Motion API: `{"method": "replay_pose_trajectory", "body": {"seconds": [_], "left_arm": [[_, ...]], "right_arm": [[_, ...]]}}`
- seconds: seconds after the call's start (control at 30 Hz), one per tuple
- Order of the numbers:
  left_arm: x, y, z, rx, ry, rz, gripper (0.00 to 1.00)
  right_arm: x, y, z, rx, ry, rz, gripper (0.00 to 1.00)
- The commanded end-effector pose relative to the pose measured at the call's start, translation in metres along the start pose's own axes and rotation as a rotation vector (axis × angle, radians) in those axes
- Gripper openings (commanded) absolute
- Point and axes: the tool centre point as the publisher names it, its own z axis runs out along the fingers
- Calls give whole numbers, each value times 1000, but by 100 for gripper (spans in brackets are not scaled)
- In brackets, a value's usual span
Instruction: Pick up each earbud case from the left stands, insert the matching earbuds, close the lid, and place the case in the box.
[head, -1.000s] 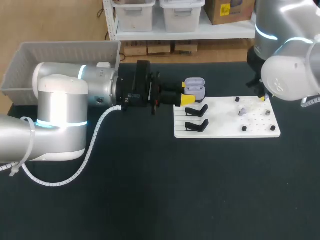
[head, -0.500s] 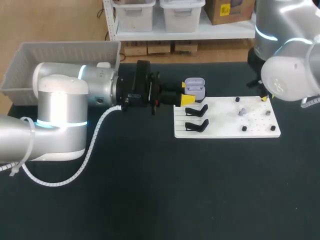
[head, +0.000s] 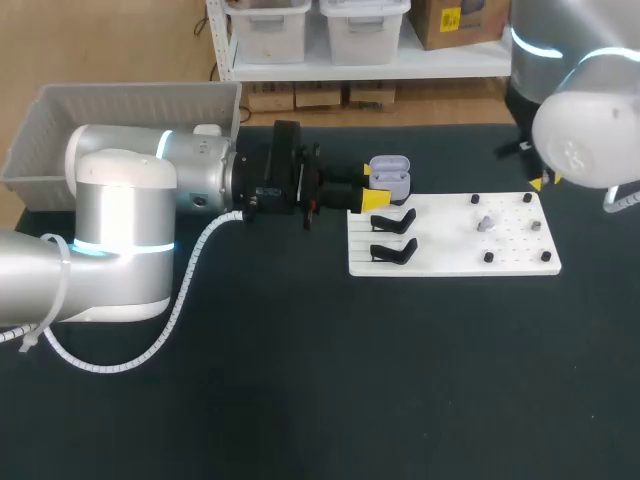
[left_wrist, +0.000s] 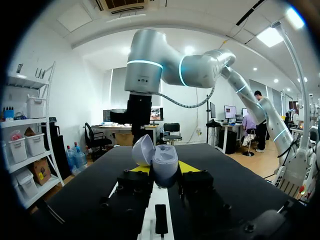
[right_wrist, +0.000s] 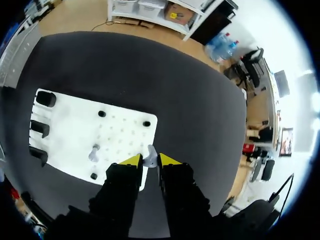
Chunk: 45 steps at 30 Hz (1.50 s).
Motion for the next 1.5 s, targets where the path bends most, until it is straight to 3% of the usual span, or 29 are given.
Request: {"method": "replay_pose_trajectory", "body": {"seconds": [0.03,0.27,0.97,1.07,1.2,1.27,1.5], "left_arm": [[0,-1,0,-3,-2,3,0],[0,-1,0,-3,-2,3,0],[0,-1,0,-3,-2,3,0],[0,-1,0,-3,-2,3,0],[0,-1,0,-3,-2,3,0],[0,-1,0,-3,-2,3,0],[0,-1,0,-3,-2,3,0]], "right_arm": [[7,3,-23,-39,60,119,0],[21,21,-42,-59,89,170,0],[21,21,-42,-59,89,170,0],[20,26,-74,-115,33,216,0],[21,39,-115,-79,13,300,0],[20,42,-132,-74,-11,421,0],[30,63,-155,-55,24,539,0]]}}
